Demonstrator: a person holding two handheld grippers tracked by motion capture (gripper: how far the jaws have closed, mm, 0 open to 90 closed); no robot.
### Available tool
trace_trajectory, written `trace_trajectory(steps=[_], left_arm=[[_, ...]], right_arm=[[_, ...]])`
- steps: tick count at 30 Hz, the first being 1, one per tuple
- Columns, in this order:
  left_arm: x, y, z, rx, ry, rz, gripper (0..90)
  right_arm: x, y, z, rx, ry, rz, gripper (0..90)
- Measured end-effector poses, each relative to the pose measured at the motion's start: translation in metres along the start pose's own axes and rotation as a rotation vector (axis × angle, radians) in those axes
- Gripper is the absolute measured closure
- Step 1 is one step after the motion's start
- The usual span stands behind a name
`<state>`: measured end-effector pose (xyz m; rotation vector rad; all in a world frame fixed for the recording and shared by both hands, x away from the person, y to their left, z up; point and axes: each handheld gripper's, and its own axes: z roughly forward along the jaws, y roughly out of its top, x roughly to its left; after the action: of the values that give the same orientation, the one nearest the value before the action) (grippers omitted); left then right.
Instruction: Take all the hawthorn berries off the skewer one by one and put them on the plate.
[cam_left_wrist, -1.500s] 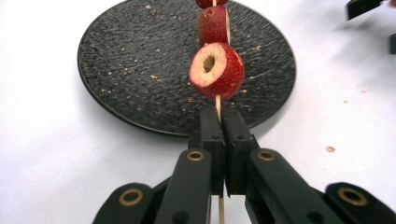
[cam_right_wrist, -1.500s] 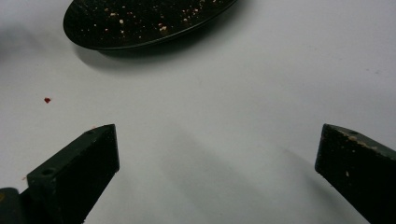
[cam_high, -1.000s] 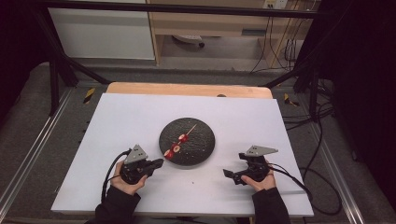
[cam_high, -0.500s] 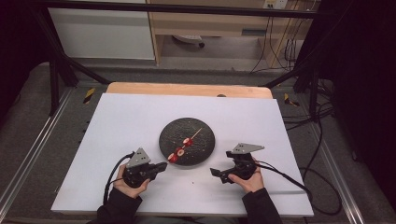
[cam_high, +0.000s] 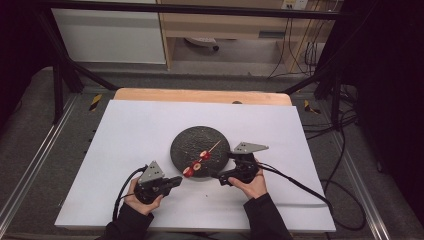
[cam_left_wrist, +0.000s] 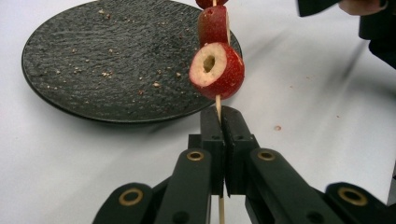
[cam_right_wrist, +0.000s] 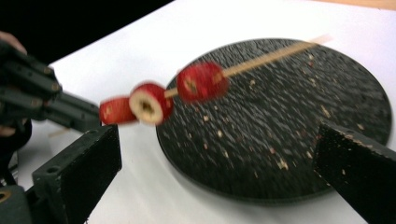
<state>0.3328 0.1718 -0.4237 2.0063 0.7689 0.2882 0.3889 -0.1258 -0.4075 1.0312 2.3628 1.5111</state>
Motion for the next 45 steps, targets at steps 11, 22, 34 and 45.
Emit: trace_trajectory(steps=[11, 22, 34, 45], left_arm=[[-0.005, 0.001, 0.000, -0.016, -0.012, 0.009, 88.0], [-0.008, 0.000, 0.000, -0.032, -0.024, 0.023, 88.0], [-0.006, 0.000, -0.001, -0.046, -0.034, 0.022, 88.0], [-0.007, 0.002, -0.006, -0.072, -0.027, 0.035, 88.0]], right_arm=[[-0.002, 0.010, 0.018, -0.051, 0.060, 0.074, 21.3], [-0.005, 0.013, 0.020, -0.077, 0.145, 0.121, 44.6], [-0.006, 0.014, 0.018, -0.075, 0.158, 0.137, 59.1], [-0.011, 0.021, 0.014, -0.092, 0.165, 0.156, 60.3]])
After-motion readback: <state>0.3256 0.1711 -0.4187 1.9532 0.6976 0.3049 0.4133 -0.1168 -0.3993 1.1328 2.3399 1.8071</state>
